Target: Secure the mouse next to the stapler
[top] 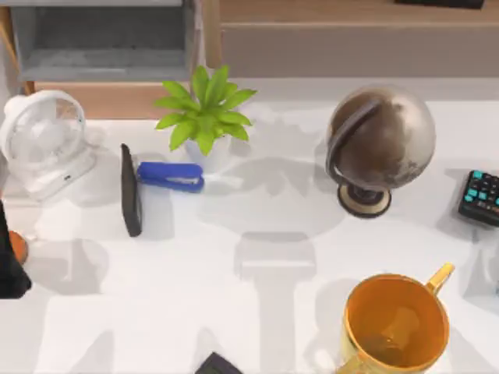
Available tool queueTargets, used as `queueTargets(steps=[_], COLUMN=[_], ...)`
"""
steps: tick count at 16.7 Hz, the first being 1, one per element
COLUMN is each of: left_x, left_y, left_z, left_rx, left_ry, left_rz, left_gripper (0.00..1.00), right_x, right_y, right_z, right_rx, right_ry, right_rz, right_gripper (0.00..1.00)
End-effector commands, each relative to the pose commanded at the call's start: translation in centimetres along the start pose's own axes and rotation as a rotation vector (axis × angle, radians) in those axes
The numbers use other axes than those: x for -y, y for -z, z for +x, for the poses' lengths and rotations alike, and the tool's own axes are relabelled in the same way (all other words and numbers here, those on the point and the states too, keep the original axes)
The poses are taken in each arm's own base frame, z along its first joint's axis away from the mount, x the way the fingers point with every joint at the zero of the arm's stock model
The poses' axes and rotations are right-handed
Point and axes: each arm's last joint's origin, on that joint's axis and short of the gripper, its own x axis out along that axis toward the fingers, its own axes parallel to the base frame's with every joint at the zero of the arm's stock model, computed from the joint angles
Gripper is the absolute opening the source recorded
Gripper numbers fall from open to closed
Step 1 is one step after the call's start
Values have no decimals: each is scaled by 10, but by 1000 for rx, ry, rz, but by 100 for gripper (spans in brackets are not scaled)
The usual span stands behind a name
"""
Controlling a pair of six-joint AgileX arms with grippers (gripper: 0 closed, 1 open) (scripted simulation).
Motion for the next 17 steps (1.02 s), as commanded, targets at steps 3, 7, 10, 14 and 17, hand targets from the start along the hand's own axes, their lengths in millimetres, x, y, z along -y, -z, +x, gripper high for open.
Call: queueTargets(steps=[3,7,10,14,17], left_x=[0,-4,-9,-24,-44], left_y=[-2,-30,-71,-132,-165], left_z=[0,3,15,60,118], left_rx=[-6,-90,-212,-425,-611], left_ry=[-2,-24,-51,-101,-145], left_rz=[0,-1,-9,-34,-61], left_gripper=[100,100,100,100,100], right_x=[0,0,0,0,0], right_y=[0,0,0,0,0], right_z=[0,0,0,0,0], right_rx=[0,0,0,0,0], right_ry=[0,0,0,0,0], right_rz=[0,0,0,0,0], right_gripper=[100,100,100,100,100])
